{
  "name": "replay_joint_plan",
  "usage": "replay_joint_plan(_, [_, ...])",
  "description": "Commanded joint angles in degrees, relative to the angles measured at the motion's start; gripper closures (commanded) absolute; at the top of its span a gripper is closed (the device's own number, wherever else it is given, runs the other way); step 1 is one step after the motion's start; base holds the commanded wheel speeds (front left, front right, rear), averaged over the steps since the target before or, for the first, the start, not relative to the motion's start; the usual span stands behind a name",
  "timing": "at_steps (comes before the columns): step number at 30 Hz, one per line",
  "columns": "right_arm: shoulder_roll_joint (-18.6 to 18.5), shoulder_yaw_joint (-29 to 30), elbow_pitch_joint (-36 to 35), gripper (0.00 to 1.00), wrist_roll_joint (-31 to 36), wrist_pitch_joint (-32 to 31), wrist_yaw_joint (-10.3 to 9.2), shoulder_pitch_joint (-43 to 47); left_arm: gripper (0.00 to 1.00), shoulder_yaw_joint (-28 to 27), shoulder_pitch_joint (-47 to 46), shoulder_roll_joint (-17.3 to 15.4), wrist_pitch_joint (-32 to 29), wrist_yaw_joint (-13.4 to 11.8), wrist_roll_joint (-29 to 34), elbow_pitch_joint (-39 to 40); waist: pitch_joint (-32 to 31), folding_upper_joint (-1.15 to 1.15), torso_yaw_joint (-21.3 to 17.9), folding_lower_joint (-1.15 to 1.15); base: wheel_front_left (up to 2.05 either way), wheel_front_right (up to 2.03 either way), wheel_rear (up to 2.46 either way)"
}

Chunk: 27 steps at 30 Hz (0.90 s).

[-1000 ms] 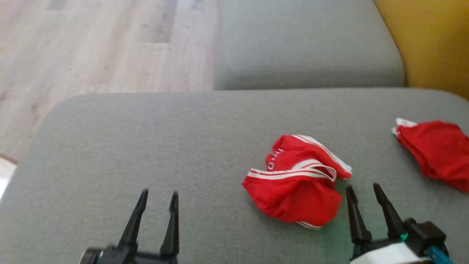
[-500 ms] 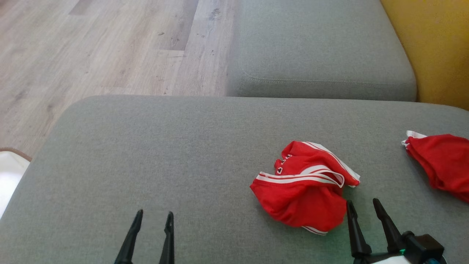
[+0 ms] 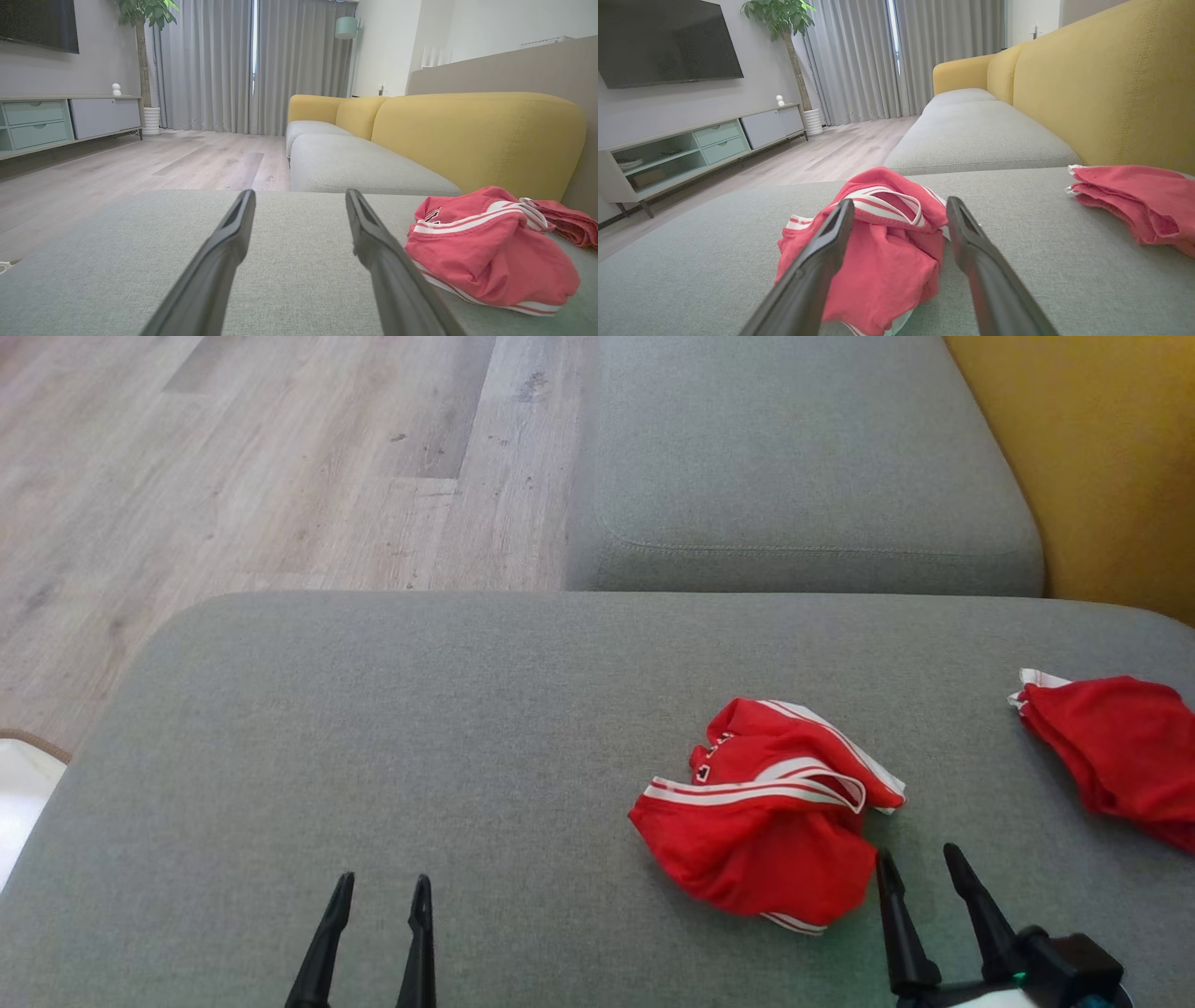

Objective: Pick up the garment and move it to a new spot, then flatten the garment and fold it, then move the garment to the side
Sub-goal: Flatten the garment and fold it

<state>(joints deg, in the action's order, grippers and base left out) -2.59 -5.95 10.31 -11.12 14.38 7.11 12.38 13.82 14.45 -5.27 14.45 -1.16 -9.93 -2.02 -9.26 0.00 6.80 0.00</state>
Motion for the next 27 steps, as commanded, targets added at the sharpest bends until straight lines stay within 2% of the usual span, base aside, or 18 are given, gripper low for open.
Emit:
replay_joint_plan(1, [-0.33,-1.4,-1.67,0.0,0.32,0.62,0.37,-2.09,0.0,-2.46,-1.87,0.75,0.54,0.3,0.79,1.59,0.06,0.0,-0.02,0.0,0.0,0.0,0.0])
replay_joint_plan(16, [-0.36,-1.53,-2.14,0.0,0.85,0.62,0.37,-2.37,0.0,-3.55,-2.17,1.86,0.54,2.15,1.01,0.82,2.05,0.0,-0.31,0.0,0.0,0.0,0.0])
replay_joint_plan(22, [-1.23,-2.06,-2.72,0.0,1.8,0.62,0.37,-3.21,0.0,-1.45,-6.96,2.08,0.54,5.57,-0.35,-3.39,5.21,0.0,-1.15,0.0,0.0,0.0,0.0])
replay_joint_plan(27, [-2.09,-2.65,-3.23,0.0,2.34,0.62,0.37,-4.5,0.0,3.51,-15.73,1.83,0.4,8.1,-2.09,-10.92,8.77,0.0,-2.47,0.0,0.0,0.0,0.0])
